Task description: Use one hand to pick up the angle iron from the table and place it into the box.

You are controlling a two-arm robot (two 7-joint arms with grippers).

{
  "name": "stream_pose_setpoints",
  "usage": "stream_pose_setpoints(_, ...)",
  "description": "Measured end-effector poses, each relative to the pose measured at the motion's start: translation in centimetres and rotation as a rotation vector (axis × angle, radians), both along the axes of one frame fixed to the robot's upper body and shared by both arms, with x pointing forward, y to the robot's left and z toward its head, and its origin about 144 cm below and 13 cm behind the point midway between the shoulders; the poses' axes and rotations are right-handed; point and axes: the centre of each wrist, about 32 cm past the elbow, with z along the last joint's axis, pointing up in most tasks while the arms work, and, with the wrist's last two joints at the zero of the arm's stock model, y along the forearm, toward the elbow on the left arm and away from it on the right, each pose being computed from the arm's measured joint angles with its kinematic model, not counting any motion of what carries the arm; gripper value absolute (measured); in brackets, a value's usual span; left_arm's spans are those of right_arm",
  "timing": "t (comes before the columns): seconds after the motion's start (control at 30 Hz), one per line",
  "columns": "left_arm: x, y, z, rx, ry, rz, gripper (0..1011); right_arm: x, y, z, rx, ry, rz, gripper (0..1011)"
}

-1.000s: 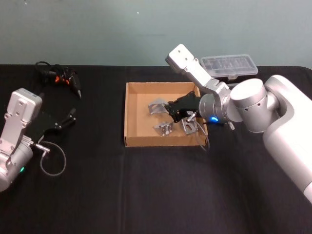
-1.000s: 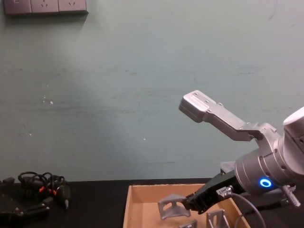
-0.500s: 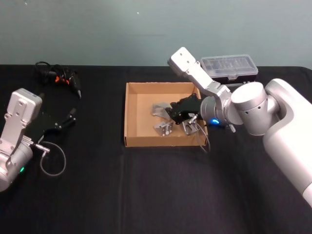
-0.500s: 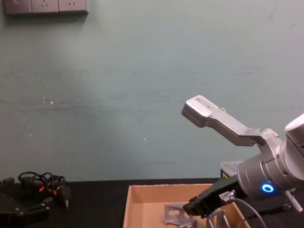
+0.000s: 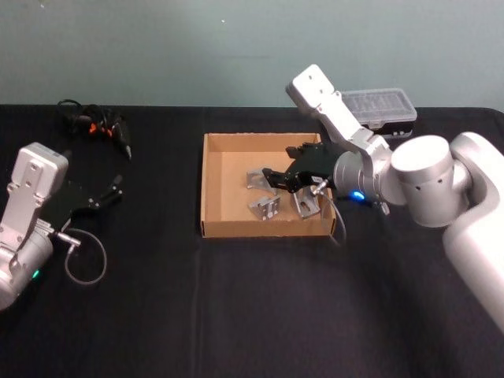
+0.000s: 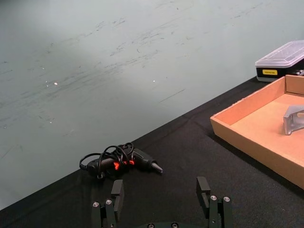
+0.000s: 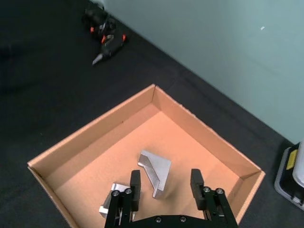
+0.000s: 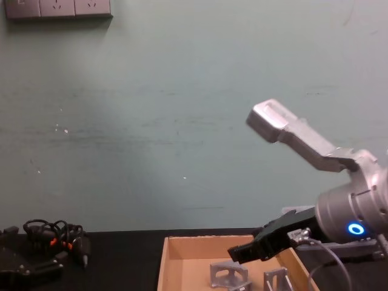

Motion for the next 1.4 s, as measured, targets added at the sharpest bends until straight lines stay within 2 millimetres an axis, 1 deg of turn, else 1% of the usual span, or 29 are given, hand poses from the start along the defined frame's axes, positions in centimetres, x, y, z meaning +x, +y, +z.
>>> stream_pose_setpoints(0.07,0.0,0.0,0.0,0.0,0.0,0.0,1000,-0.3,-0.1,0.1,0.01,-0.011,-0.004,673)
stream_pose_setpoints(0.13,0.0,0.0,0.0,0.0,0.0,0.0,1000,-1.3,-0.5,0.1,0.033,-0.039,-0.013,752)
stream_pose_setpoints(0.17,0.0,0.0,0.0,0.0,0.0,0.0,1000,-1.6,-0.6,0.2,0.039,-0.05,-0.015,768)
stream_pose_setpoints(0.2,0.0,0.0,0.0,0.0,0.0,0.0,1000,-2.2,-0.9,0.2,0.05,-0.071,-0.02,808)
stream_pose_setpoints(0.23,0.0,0.0,0.0,0.0,0.0,0.0,1000,-2.5,-1.0,0.2,0.055,-0.081,-0.022,820)
stream_pose_setpoints(0.27,0.0,0.0,0.0,0.0,0.0,0.0,1000,-3.2,-1.3,0.2,0.06,-0.103,-0.026,872)
stream_pose_setpoints(0.33,0.0,0.0,0.0,0.0,0.0,0.0,1000,-4.2,-1.8,0.0,0.066,-0.134,-0.035,915)
stream_pose_setpoints(0.37,0.0,0.0,0.0,0.0,0.0,0.0,1000,-4.2,-1.8,0.0,0.066,-0.134,-0.035,929)
stream_pose_setpoints(0.4,0.0,0.0,0.0,0.0,0.0,0.0,1000,-4.8,-2.1,-0.1,0.066,-0.156,-0.039,973)
stream_pose_setpoints(0.47,0.0,0.0,0.0,0.0,0.0,0.0,1000,-5.4,-2.4,-0.2,0.07,-0.181,-0.047,1000)
stream_pose_setpoints(0.6,0.0,0.0,0.0,0.0,0.0,0.0,1000,-7.1,-3.6,-0.8,0.068,-0.259,-0.067,1002)
stream_pose_setpoints(0.7,0.0,0.0,0.0,0.0,0.0,0.0,1000,-7.7,-3.9,-1.1,0.062,-0.281,-0.073,1000)
stream_pose_setpoints(0.73,0.0,0.0,0.0,0.0,0.0,0.0,1000,-8.4,-4.4,-1.4,0.056,-0.313,-0.08,1002)
stream_pose_setpoints(0.93,0.0,0.0,0.0,0.0,0.0,0.0,1000,-9.9,-5.5,-2.3,0.035,-0.368,-0.095,1002)
stream_pose_setpoints(1.13,0.0,0.0,0.0,0.0,0.0,0.0,1000,-10.8,-6.1,-3.3,0.027,-0.392,-0.11,1002)
stream_pose_setpoints(1.3,0.0,0.0,0.0,0.0,0.0,0.0,1000,-11.3,-6.4,-4.1,0.035,-0.396,-0.122,1002)
stream_pose_setpoints(1.4,0.0,0.0,0.0,0.0,0.0,0.0,1000,-11.3,-6.4,-4.2,0.035,-0.397,-0.123,1002)
